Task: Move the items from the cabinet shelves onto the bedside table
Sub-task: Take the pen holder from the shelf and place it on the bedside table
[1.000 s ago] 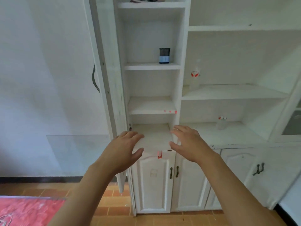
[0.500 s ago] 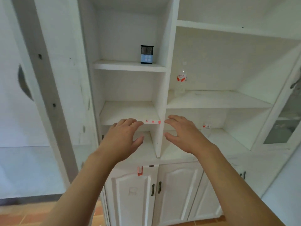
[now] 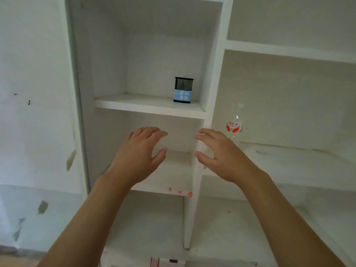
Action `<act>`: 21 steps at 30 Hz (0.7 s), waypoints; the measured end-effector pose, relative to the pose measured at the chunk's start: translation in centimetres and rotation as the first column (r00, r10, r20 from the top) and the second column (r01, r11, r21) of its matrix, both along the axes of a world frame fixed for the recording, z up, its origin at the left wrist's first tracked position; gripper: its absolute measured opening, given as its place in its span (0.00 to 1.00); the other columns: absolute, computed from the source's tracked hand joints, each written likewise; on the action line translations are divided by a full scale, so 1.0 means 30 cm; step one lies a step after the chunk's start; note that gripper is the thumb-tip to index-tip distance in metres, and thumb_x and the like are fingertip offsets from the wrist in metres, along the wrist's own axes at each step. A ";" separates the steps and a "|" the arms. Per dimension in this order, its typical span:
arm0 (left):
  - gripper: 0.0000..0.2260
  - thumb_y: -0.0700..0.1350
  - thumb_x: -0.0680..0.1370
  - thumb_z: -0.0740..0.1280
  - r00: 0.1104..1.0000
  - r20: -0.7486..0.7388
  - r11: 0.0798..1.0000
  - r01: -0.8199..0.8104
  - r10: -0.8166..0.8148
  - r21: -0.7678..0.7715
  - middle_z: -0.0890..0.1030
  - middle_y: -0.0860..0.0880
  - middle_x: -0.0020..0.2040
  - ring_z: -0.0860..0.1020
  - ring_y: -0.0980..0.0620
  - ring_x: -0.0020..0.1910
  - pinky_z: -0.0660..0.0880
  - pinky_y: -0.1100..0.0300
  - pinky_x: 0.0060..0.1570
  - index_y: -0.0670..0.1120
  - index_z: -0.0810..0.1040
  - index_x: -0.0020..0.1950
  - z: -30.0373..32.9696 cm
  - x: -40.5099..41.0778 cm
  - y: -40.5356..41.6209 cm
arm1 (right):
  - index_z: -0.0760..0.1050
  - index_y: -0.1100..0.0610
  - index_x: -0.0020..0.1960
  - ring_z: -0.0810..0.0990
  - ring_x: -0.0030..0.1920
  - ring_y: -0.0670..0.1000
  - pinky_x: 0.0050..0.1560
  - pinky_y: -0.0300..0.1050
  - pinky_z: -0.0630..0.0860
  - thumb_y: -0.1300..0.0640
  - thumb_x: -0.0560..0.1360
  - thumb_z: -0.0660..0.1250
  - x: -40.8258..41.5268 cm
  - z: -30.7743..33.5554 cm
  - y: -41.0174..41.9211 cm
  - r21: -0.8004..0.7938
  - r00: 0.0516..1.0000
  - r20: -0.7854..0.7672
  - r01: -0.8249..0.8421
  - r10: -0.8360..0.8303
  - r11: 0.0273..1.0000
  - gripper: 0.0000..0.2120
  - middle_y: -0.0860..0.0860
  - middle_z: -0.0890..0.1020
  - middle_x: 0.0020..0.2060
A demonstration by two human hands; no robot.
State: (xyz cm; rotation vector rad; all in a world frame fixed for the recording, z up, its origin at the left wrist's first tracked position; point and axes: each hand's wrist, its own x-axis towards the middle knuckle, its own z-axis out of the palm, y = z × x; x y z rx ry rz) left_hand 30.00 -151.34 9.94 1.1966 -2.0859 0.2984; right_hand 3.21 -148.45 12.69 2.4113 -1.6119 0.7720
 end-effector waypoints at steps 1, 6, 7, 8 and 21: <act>0.22 0.56 0.83 0.61 1.000 -0.002 1.000 -0.010 0.010 -0.026 0.75 0.51 0.72 0.70 0.49 0.72 0.66 0.47 0.73 0.52 0.73 0.75 0.020 -0.002 -0.021 | 0.68 0.47 0.79 0.60 0.79 0.45 0.79 0.52 0.61 0.44 0.82 0.64 0.001 0.021 -0.027 -0.017 1.000 -0.003 -0.031 0.031 0.999 0.26 0.44 0.65 0.79; 0.22 0.56 0.82 0.60 0.998 0.007 0.985 -0.062 0.064 -0.160 0.76 0.51 0.70 0.71 0.49 0.71 0.68 0.47 0.72 0.51 0.74 0.74 0.101 0.003 -0.105 | 0.71 0.48 0.77 0.62 0.77 0.43 0.77 0.44 0.61 0.46 0.82 0.66 0.035 0.118 -0.130 -0.126 0.986 0.000 -0.164 0.166 0.978 0.24 0.43 0.67 0.78; 0.22 0.56 0.81 0.60 0.997 0.008 0.981 -0.073 0.075 -0.179 0.77 0.50 0.69 0.72 0.48 0.71 0.68 0.46 0.72 0.50 0.75 0.73 0.111 0.009 -0.125 | 0.71 0.48 0.77 0.62 0.77 0.43 0.76 0.43 0.61 0.46 0.82 0.66 0.045 0.135 -0.150 -0.149 0.984 0.004 -0.178 0.180 0.973 0.24 0.43 0.67 0.77; 0.22 0.56 0.81 0.60 0.996 0.008 0.977 -0.082 0.085 -0.199 0.77 0.50 0.69 0.72 0.47 0.70 0.68 0.45 0.71 0.50 0.75 0.73 0.121 0.017 -0.146 | 0.71 0.48 0.77 0.63 0.77 0.43 0.76 0.42 0.61 0.46 0.82 0.66 0.055 0.152 -0.168 -0.173 0.982 0.007 -0.187 0.191 0.967 0.24 0.44 0.68 0.77; 0.18 0.59 0.82 0.61 0.991 -0.109 0.930 -0.106 0.072 -0.352 0.80 0.53 0.65 0.75 0.49 0.68 0.63 0.42 0.75 0.53 0.79 0.68 0.136 0.081 -0.420 | 0.73 0.50 0.74 0.65 0.76 0.46 0.76 0.51 0.66 0.44 0.82 0.61 0.223 0.321 -0.471 -0.249 0.985 0.050 -0.147 0.164 0.957 0.23 0.46 0.70 0.75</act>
